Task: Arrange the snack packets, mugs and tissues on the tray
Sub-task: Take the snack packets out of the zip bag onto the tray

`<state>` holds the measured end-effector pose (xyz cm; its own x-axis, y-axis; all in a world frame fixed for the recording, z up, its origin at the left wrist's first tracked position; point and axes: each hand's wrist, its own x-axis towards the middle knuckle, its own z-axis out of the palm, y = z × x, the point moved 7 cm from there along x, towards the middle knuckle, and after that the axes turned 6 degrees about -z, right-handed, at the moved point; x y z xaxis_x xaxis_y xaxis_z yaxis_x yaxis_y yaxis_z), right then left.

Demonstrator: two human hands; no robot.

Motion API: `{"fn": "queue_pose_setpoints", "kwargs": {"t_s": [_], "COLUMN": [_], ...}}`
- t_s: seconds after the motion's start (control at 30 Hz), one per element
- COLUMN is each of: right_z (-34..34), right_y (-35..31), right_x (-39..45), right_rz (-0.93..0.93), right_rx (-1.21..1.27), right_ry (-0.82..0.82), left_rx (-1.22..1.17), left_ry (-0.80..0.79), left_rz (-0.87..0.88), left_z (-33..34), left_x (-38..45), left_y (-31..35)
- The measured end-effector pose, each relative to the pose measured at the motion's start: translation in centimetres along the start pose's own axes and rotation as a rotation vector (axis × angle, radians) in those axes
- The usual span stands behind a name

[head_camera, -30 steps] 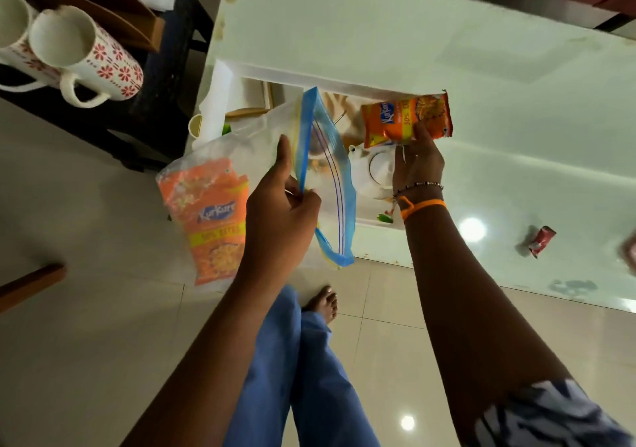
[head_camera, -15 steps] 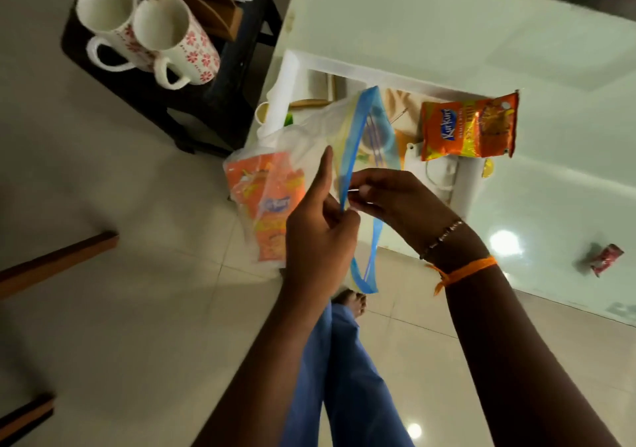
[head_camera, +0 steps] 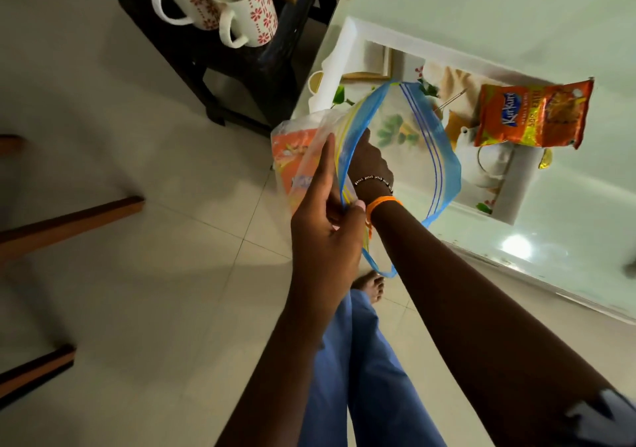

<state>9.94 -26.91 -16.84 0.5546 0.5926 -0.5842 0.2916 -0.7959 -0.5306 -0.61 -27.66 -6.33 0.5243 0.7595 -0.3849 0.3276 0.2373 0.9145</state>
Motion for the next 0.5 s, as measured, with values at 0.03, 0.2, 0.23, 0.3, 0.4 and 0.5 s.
{"fn": "queue_pose_setpoints", "kwargs": {"t_s": [0.03, 0.2, 0.23, 0.3, 0.4, 0.5], "right_z": [-0.2, -2.0, -2.5, -4.2, -7.1, -11.0], "right_y": [0.1, -0.1, -0.2, 0.1, 2.7, 5.8], "right_x": [0.1, -1.0, -1.2, -2.1, -3.5, -6.4], "right_rz": [0.024, -0.013, -0.058, -0.141, -0.104, -0.049], "right_rx": [-0.009, 0.114, 0.133, 0.197, 0.455, 0.807], "right_ry": [0.018, 0.04, 0.043, 0.062, 0.106, 0.259], "left_rx": [0.015, 0.084, 0.106, 0.143, 0.181, 0.176], "left_ry": [0.038, -0.024, -0.045, -0.054, -0.082, -0.134], "left_rz": [-0.028, -0.043, -0.044, -0.026, -0.01, -0.015], "left_z": [-0.3, 0.6, 1.0, 1.8, 3.2, 4.7], "left_x": [0.1, 0.8, 0.9, 1.1, 1.5, 2.1], "left_y": [-0.2, 0.4, 0.4, 0.9, 1.6, 1.4]}}
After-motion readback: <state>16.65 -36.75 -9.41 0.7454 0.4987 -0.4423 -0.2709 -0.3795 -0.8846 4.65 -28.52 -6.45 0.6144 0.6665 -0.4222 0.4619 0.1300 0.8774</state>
